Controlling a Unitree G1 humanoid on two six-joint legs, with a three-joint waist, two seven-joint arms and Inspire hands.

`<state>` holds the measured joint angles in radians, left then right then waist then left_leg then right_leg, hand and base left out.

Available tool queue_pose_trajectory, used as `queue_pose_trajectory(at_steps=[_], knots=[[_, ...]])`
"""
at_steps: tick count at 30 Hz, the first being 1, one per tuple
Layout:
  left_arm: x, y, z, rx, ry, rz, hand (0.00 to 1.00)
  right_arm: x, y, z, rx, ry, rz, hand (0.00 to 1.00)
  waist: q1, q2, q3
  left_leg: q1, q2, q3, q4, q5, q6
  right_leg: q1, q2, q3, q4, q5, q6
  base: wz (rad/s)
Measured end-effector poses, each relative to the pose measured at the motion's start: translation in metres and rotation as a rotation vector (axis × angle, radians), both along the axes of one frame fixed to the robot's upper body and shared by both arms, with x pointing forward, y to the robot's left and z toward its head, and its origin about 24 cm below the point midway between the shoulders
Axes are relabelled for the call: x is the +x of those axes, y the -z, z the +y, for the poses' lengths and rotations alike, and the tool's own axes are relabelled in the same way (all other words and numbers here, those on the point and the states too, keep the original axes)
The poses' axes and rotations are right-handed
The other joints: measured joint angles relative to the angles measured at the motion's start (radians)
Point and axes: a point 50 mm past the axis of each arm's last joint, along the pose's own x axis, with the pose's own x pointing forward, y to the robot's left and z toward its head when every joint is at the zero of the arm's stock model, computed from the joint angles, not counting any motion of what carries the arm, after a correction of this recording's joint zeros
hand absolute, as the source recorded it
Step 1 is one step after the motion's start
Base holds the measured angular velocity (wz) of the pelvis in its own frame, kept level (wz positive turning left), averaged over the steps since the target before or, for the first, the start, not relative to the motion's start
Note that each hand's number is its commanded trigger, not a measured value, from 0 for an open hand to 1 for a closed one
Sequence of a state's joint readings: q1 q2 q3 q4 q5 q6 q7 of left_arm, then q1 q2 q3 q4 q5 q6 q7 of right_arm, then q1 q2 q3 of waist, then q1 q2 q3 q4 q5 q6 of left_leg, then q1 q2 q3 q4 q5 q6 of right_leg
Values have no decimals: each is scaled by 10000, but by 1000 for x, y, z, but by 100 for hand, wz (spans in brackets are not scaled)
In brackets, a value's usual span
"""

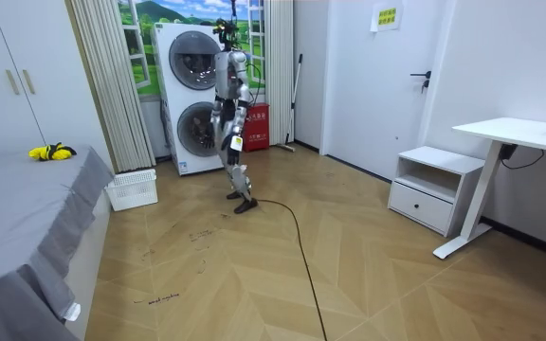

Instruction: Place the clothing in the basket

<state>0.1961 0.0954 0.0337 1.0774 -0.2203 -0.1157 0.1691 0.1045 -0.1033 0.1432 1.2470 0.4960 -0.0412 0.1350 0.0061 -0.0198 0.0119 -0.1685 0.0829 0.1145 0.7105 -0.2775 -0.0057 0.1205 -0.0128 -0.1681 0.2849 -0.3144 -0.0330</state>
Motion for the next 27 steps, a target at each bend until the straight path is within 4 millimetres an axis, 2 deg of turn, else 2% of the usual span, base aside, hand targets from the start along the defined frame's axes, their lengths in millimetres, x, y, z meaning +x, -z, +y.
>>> queue_pose_trajectory(at_steps=[1, 2, 3, 4, 5, 6, 7, 8, 9, 10, 11, 12, 13, 14, 15, 16, 17, 18, 19, 20, 21, 22, 23, 24, 25, 26, 27], knots=[[-2, 0, 1, -89, -398, -163, 0, -1, 0, -1, -14, 155, 19, 0, 23, -53, -1, -437, -146, -34, 185, 34, 61, 72, -153, 19, 71, -89, -15, 7], [-2, 0, 1, -156, -563, -219, 0, -1, 0, -3, -64, 192, 16, 0, 2, -46, 3, -621, -270, -21, -260, 40, 58, 78, -229, 15, 84, -130, 2, 0], [-3, 0, 0, -266, -739, -252, 0, -1, -1, -7, -176, 208, 34, 0, 22, -76, -20, -1081, -494, -80, -1465, 257, -22, 61, -357, 31, 99, -220, 73, -10], [-7, 1, -1, -275, -781, -135, 0, -3, -1, -10, -220, 209, 109, 0, 56, -70, -7, -1457, -706, -89, -2933, 759, -117, 55, -479, 91, 100, -357, 188, -21], [-11, 1, -1, -282, -805, -41, 0, -4, -1, -11, -235, 205, 152, 0, 97, -63, -5, -1619, -749, -92, -3547, 1179, -132, 95, -538, 128, 104, -435, 219, -48], [-19, 2, -1, -302, -915, 157, 0, -6, -1, -11, -249, 207, 239, 0, 267, -53, -5, -1726, -708, -107, -4472, 1878, -180, 201, -646, 255, 83, -568, 297, -52], [-27, 3, 0, -313, -1072, 372, 0, -9, -1, -11, -266, 219, 350, 0, 249, -71, -7, -1711, -788, -83, -4739, 2620, -128, 384, -774, 339, 37, -735, 356, -39], [-30, 3, -1, -317, -1084, 426, 0, -10, -1, -11, -274, 249, 351, 0, 209, -114, -15, -1734, -898, -78, -4719, 2995, -16, 443, -883, 315, 19, -860, 456, -6], [-29, 3, -2, -351, -1099, 388, 0, -11, -1, -12, -299, 478, 325, 0, 190, -123, -58, -1838, -1118, -9, -4614, 3464, 392, 487, -1057, 352, -88, -1020, 670, 0], [-24, 3, -1, -365, -1039, 258, 0, -10, -1, -13, -319, 667, 290, 0, 218, -305, -117, -1941, -1302, 310, -4287, 3329, 762, 557, -1258, 451, -340, -984, 964, -11], [-22, 2, -1, -370, -1030, 193, 0, -9, -1, -13, -326, 646, 262, 0, 295, -394, -122, -2008, -1406, 467, -4052, 3145, 838, 571, -1413, 526, -456, -994, 1044, -22], [-20, 2, -1, -430, -968, 87, 0, -4, -2, -15, -365, 762, 101, 0, 263, -413, -69, -2177, -1538, 624, -3458, 2702, 947, 764, -1633, 592, -592, -897, 1162, -17], [-19, 2, -1, -457, -913, 31, 0, -1, -3, -17, -448, 907, -176, 0, 244, -369, -62, -2272, -1630, 723, -2876, 2141, 1018, 901, -1799, 631, -435, -851, 1175, -8], [-16, 2, -1, -473, -860, -39, 0, -1, -4, -18, -500, 918, -262, 0, 240, -331, -73, -2240, -1650, 757, -2670, 1876, 1056, 877, -1871, 620, -63, -854, 1180, 7], [-14, 2, -2, -469, -711, -133, 0, -2, -4, -18, -496, 1016, -258, 0, 254, -388, -58, -1957, -1801, 739, -2554, 1451, 1135, 628, -2061, 631, 1201, -819, 1214, 11], [-10, 1, -3, -432, -525, -258, 0, -1, -4, -16, -444, 1116, -378, 0, 244, -399, -65, -1461, -1972, 726, -2633, 1182, 1231, 134, -2330, 664, 2913, -402, 1259, 12], [-9, 1, -4, -410, -427, -297, 0, 2, -4, -16, -446, 1113, -498, 0, 241, -374, -64, -1204, -2034, 715, -2682, 1050, 1264, -141, -2405, 726, 3796, 33, 1229, 0], [-4, 1, -5, -405, -268, -399, 0, 11, -6, -16, -425, 1101, -829, 0, 256, -339, -69, -604, -2130, 656, -2928, 841, 1340, -683, -2562, 829, 5260, 1289, 1109, 0], [-2, 1, -5, -336, -50, -416, 0, 22, -9, -15, -404, 1014, -1309, 0, 275, -233, -72, -35, -2201, 503, -3312, 716, 1435, -1183, -2657, 863, 6382, 2415, 795, 0], [1, 0, -6, -275, 179, -438, 0, 30, -11, -15, -412, 967, -1630, 0, 266, -142, -72, 212, -2176, 389, -3474, 625, 1478, -1484, -2579, 831, 6812, 2223, 783, -4], [7, 0, -6, -155, 550, -514, 0, 49, -17, -13, -359, 876, -2267, 0, 299, -107, -7, 661, -2065, 300, -3761, 549, 1418, -2263, -2233, 734, 7309, 1396, 648, 7], [13, -1, -6, -77, 831, -623, 0, 66, -23, -11, -256, 815, -2983, 0, 264, 87, 10, 974, -1867, 170, -3900, 458, 1399, -2996, -1672, 598, 7169, 716, 445, 13], [17, -2, -7, -68, 926, -690, 0, 74, -27, -10, -228, 758, -3326, 0, 228, 142, 35, 1122, -1784, 110, -3962, 378, 1385, -3378, -1401, 521, 6899, 454, 380, 29], [23, -3, -9, -102, 1098, -814, 0, 88, -33, -9, -193, 696, -3855, 0, 183, 216, 94, 1433, -1648, -59, -4053, 191, 1341, -4010, -922, 251, 5855, 199, 333, 34], [26, -3, -11, -162, 1366, -822, 0, 97, -38, -7, -197, 631, -4241, 0, 151, 235, 106, 1767, -1512, -250, -4144, -22, 1283, -4414, -523, 10, 4279, 233, 299, 34], [27, -3, -13, -208, 1507, -806, 0, 100, -40, -7, -232, 613, -4386, 0, 105, 264, 106, 1942, -1445, -335, -4213, -138, 1239, -4522, -352, -101, 3364, 379, 256, 36], [25, -2, -16, -284, 1856, -699, 0, 107, -45, -7, -353, 582, -4706, 0, 51, 329, 90, 2348, -1305, -479, -4345, -398, 1163, -4595, -110, -342, 1525, 946, 227, 37]])
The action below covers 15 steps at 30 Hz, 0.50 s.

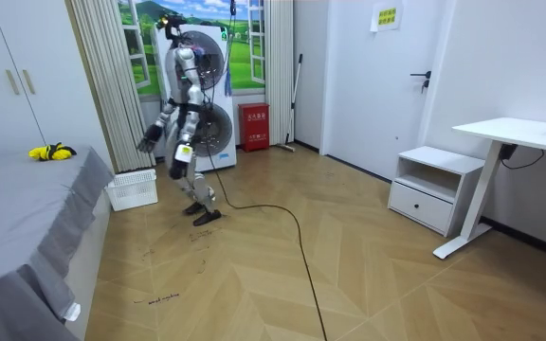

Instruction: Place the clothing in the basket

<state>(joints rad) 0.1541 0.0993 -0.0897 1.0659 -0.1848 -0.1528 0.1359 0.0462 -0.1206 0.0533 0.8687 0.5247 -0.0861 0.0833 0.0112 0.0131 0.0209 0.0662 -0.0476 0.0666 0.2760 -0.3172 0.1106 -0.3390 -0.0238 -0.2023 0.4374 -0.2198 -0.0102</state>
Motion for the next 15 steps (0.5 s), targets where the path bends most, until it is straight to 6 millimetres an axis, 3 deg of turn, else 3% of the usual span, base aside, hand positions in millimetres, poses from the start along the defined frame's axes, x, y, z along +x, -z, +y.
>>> queue_pose_trajectory(at_steps=[1, 2, 3, 4, 5, 6, 7, 8, 9, 10, 11, 12, 13, 14, 15], knots=[[-2, 1, -3, -77, 150, 54, 0, 6, -5, 0, -87, 21, -385, 0, -83, 82, -7, 413, 128, -240, -118, -247, -97, -103, 80, -249, -1082, 988, -146, 36], [-3, 1, -4, -115, 155, 93, 0, 8, -6, 0, -142, 54, -537, 0, -90, 119, -57, 612, 203, -304, -204, -352, -166, -74, 149, -305, -1424, 1439, -193, 26], [-3, 1, -3, -136, 175, 88, 0, 12, -10, 0, -217, 148, -810, 0, -59, 160, -175, 934, 373, -386, -348, -541, -312, -58, 327, -442, -1704, 2243, -687, 0], [-3, 1, -2, -92, 195, 72, 0, 19, -16, -1, -288, 199, -1207, 0, 36, 192, -280, 1019, 589, -423, -322, -698, -574, -35, 526, -513, -1471, 2425, -1084, -12], [-6, 1, -2, -97, 186, 178, 0, 23, -19, -1, -344, 222, -1408, 0, 106, 322, -238, 1073, 738, -422, -289, -738, -759, 55, 619, -648, -1241, 2435, -1183, -8], [-10, 2, -2, -97, 199, 260, 0, 28, -25, -2, -441, 307, -1761, 0, 92, 478, -181, 1276, 962, -359, -182, -631, -1202, 236, 718, -749, -877, 1927, -1272, 8], [-13, 2, -2, -81, 257, 273, 0, 31, -31, -5, -534, 447, -2018, 0, -42, 537, -178, 1490, 1076, -198, 19, -368, -1621, 352, 711, -772, -270, 1429, -1322, 15], [-13, 1, -2, -77, 252, 263, 0, 32, -34, -6, -591, 496, -2161, 0, -91, 543, -134, 1645, 1081, -193, 187, -170, -1703, 314, 629, -836, 348, 1181, -1430, 15], [-18, 1, -1, -8, 171, 307, 0, 37, -40, -5, -628, 508, -2491, 0, -308, 372, 61, 1845, 1106, -326, 1028, 110, -1737, 60, 529, -1166, 1468, 657, -1212, -19], [-26, 0, 8, 272, 151, 368, 0, 44, -49, 1, -475, 492, -2996, 0, -279, 335, -60, 1475, 1225, 181, 2611, 172, -1831, 219, 752, -1258, 185, 1096, -1388, -39], [-29, 0, 9, 330, 126, 457, 0, 48, -55, 1, -515, 424, -3288, 0, -254, 354, -23, 1180, 1360, 414, 3420, 222, -1897, 389, 837, -1496, 189, 790, -1744, -66], [-38, 1, 11, 414, 13, 721, 0, 56, -62, 1, -585, 405, -3641, 0, -285, 501, -60, 658, 1680, 336, 4859, 569, -1916, 706, 1096, -1522, 200, 486, -1878, -26], [-36, -1, 16, 557, -9, 626, 0, 58, -64, 1, -617, 524, -3693, 0, -513, 240, -22, 154, 1803, 365, 5509, 510, -1889, 1111, 1085, -1477, -42, 351, -1838, 0], [-35, -2, 18, 630, -4, 521, 0, 57, -63, 1, -654, 572, -3647, 0, -594, 66, -34, -114, 1818, 380, 5581, 403, -1847, 1370, 1054, -1445, -298, 342, -1818, 32], [-31, -4, 19, 755, -53, 272, 0, 54, -63, -3, -686, 808, -3595, 0, -620, -175, -47, -647, 1787, 436, 5460, 65, -1802, 1923, 1055, -1335, -938, 417, -1719, 12]])
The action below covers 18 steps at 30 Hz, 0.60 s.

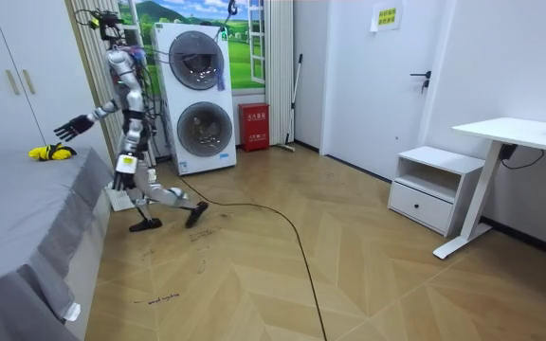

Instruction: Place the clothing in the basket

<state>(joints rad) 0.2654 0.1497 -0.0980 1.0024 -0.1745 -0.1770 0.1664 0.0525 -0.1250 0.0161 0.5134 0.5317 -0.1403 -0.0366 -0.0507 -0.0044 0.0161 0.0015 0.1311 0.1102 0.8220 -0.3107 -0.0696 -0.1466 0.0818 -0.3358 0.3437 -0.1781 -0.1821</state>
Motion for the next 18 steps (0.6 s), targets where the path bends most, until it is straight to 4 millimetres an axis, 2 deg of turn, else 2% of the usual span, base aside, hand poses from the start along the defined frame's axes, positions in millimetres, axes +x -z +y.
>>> queue_pose_trajectory(at_steps=[1, 2, 3, 4, 5, 6, 7, 8, 10, 11, 13, 16, 18], knots=[[3, -1, -1, 54, -170, -211, 0, -1, -1, -4, 79, 274, -45, 0, 66, -64, -12, -482, -65, 27, -429, -274, 22, 473, 6, 124, -513, 79, 57, -6], [3, -1, -2, 62, -248, -276, 0, -1, -1, -6, 108, 368, -61, 0, 129, -78, -12, -676, -81, 85, -816, -376, 13, 654, 2, 208, -674, 98, 83, -31], [4, -1, -3, 42, -425, -416, 0, -1, -3, -8, 101, 535, -116, 0, 244, -48, -75, -1084, -82, 162, -1771, -431, 85, 866, -1, 398, -879, 96, 133, -48], [6, -2, -4, -31, -584, -563, 0, 1, -6, -9, 180, 690, -262, 0, 356, -39, -86, -1434, -140, 267, -2847, -384, 99, 924, 5, 663, -989, 59, 197, -56], [6, -2, -5, -62, -645, -595, 0, 2, -8, -9, 180, 745, -318, 0, 450, -5, -119, -1565, -181, 262, -3422, -266, 60, 952, 5, 807, -1040, 50, 229, -78], [5, -2, -6, -117, -804, -622, 0, 3, -11, -9, 111, 791, -408, 0, 647, -33, -162, -1676, -333, 267, -3961, 605, 335, 1008, -42, 1141, -1075, 44, 315, -67], [3, -2, -5, -103, -794, -571, 0, 6, -14, -7, 74, 712, -531, 0, 671, -53, -264, -1458, -474, 238, -4465, 911, 461, 1106, -130, 1325, -1161, 72, 435, -49], [4, -2, -5, -112, -771, -587, 0, 7, -15, -7, 55, 705, -615, 0, 603, -91, -277, -1326, -581, 240, -4720, 1030, 491, 1113, -192, 1358, -1246, 93, 468, -14], [5, -1, -6, -176, -677, -551, 0, 10, -19, -9, -75, 693, -728, 0, 588, -162, -242, -859, -838, 276, -5638, 1390, 558, 1081, -361, 1336, -1233, 158, 568, 0], [4, -1, -6, -171, -681, -510, 0, 10, -19, -9, -94, 706, -726, 0, 587, -180, -231, -772, -923, 274, -5839, 1457, 565, 1084, -389, 1303, -1233, 157, 569, 5], [5, 0, -5, -170, -676, -394, 0, 14, -22, -8, -255, 663, -845, 0, 578, -231, -153, -658, -955, 243, -6253, 1584, 565, 1040, -450, 1251, -1261, 132, 613, 8], [10, 2, -1, -172, -589, -232, 0, 26, -22, -9, -409, 685, -777, 0, 581, -322, -21, -888, -1050, 174, -6259, 1602, 581, 850, -490, 1172, -1268, 111, 651, 8], [13, 2, -2, -212, -570, -170, 0, 32, -21, -12, -507, 829, -637, 0, 591, -339, -18, -1054, -1073, 130, -6270, 1651, 617, 708, -538, 1123, -1269, 103, 665, 11]])
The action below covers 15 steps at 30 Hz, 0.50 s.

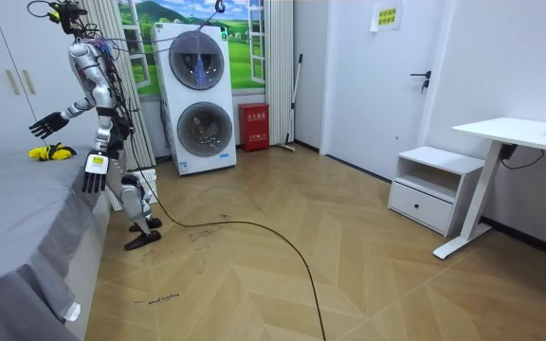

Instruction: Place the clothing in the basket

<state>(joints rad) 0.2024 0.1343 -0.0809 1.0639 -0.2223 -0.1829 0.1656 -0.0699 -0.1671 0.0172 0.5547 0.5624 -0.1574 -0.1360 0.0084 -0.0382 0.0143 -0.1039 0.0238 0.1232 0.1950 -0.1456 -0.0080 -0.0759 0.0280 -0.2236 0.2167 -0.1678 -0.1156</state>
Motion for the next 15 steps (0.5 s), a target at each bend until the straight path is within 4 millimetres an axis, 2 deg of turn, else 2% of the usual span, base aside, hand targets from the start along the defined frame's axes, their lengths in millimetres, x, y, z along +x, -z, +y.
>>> queue_pose_trajectory(at_steps=[9, 14, 15], knots=[[21, 1, 0, -32, 133, 251, 0, 25, -4, -8, -255, 333, 301, 0, 35, -122, 6, -968, -246, -209, 69, 342, 251, -825, -305, -260, 32, -55, 146, 12], [28, 1, 0, -170, 218, 221, 0, 26, 7, -12, -545, 729, 1173, 0, 319, -147, 10, -1349, -327, -449, 272, 383, 315, -1003, -380, -551, 28, -27, 191, 18], [31, 1, -1, -220, 255, 244, 0, 26, 11, -13, -775, 848, 1493, 0, 502, -153, 12, -1415, -335, -456, 277, 393, 329, -1055, -392, -575, 29, -24, 198, 10]])
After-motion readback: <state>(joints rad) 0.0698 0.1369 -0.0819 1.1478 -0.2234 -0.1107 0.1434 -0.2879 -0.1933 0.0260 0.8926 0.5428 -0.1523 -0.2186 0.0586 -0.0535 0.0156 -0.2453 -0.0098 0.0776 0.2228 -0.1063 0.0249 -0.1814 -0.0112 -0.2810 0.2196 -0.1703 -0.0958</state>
